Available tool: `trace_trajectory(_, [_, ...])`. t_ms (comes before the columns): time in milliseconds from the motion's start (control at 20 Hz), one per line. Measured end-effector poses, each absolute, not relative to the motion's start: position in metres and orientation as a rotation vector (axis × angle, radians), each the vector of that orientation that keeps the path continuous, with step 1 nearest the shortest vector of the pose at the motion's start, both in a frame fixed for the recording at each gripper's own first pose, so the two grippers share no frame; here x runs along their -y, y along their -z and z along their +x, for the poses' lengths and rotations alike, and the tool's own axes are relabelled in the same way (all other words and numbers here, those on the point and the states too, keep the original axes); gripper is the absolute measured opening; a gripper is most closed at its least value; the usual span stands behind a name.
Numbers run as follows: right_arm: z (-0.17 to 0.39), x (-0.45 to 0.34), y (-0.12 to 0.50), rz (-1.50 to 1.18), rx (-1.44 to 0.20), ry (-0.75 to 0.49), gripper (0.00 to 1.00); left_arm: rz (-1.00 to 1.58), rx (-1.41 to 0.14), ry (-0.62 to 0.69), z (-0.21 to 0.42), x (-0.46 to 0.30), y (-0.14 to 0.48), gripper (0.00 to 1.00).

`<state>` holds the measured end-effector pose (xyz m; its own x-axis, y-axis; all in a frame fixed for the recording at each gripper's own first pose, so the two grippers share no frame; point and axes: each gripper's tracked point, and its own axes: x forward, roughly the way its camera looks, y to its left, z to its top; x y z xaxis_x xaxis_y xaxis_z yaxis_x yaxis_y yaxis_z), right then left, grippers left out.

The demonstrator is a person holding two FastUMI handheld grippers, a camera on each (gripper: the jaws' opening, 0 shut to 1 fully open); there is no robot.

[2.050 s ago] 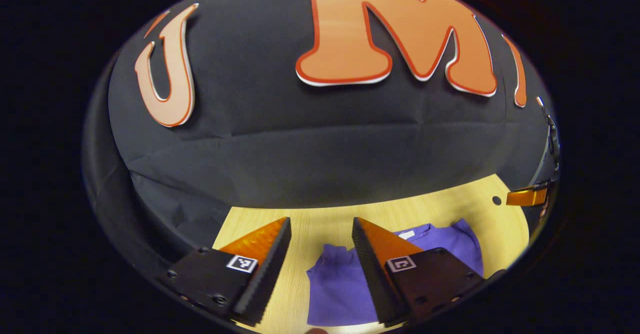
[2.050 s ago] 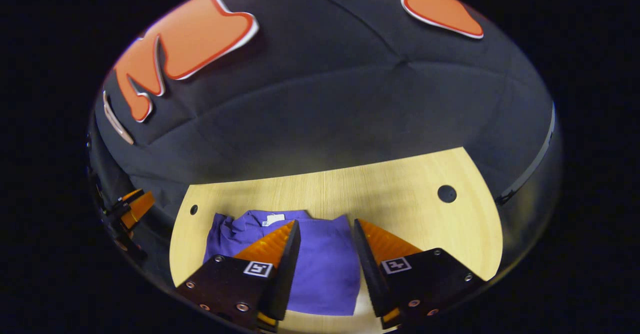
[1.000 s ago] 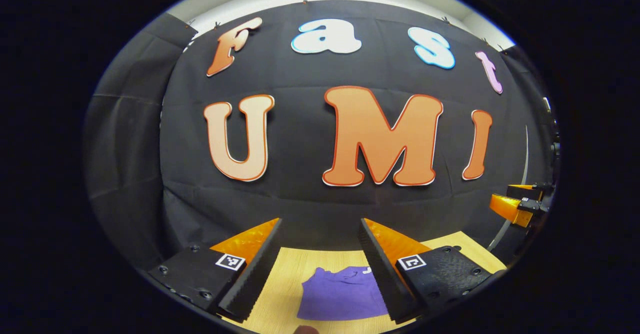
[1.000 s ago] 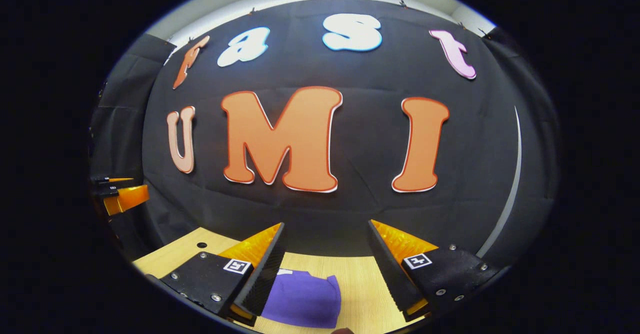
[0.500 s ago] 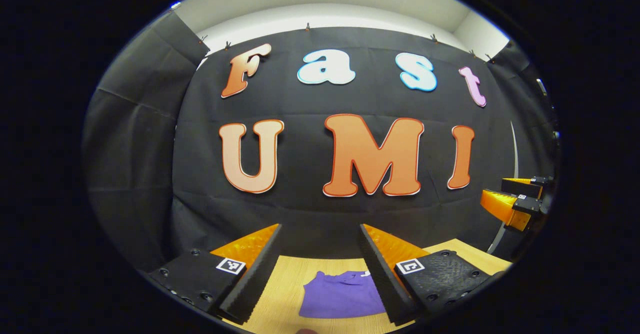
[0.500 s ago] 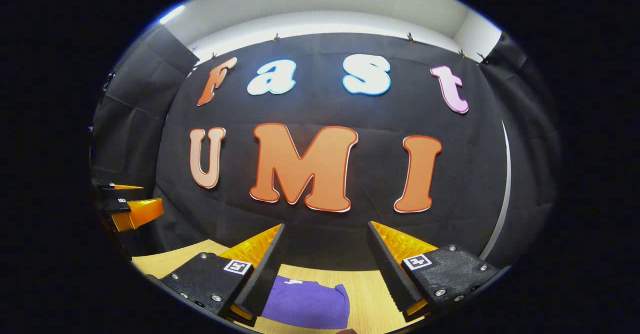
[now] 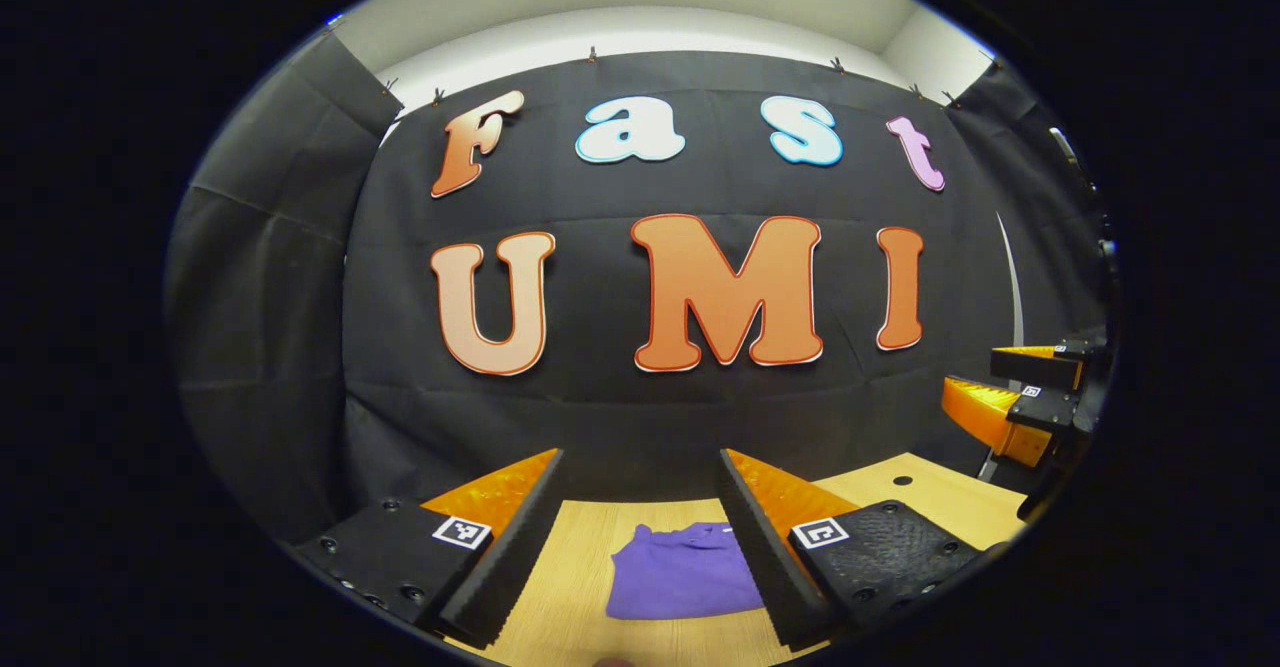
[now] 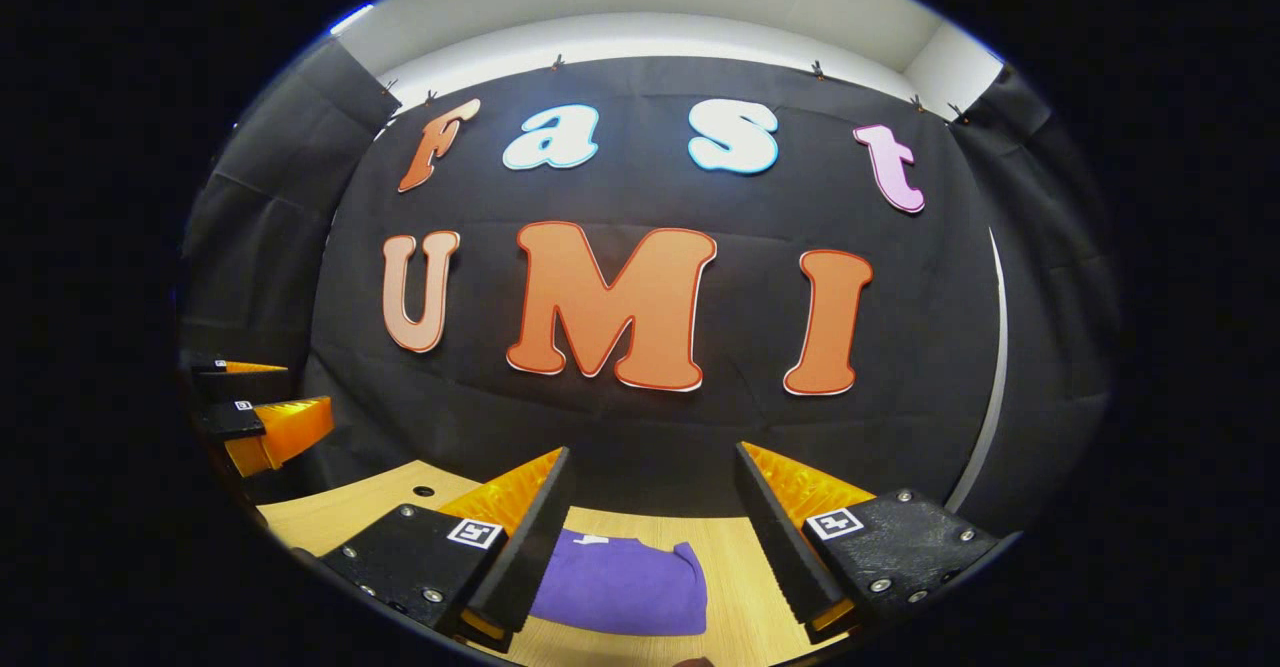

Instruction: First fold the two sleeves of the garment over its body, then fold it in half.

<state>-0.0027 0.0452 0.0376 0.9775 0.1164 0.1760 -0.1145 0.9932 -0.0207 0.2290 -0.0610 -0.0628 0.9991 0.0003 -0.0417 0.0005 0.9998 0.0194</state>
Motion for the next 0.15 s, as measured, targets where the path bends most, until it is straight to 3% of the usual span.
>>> trace_trajectory(150, [-0.0009, -0.0417, -0.0315, 0.015, 0.158, -0.109, 0.94, 0.015, -0.058, -0.005, 0.2290, 0.0621, 0.0687, 0.93])
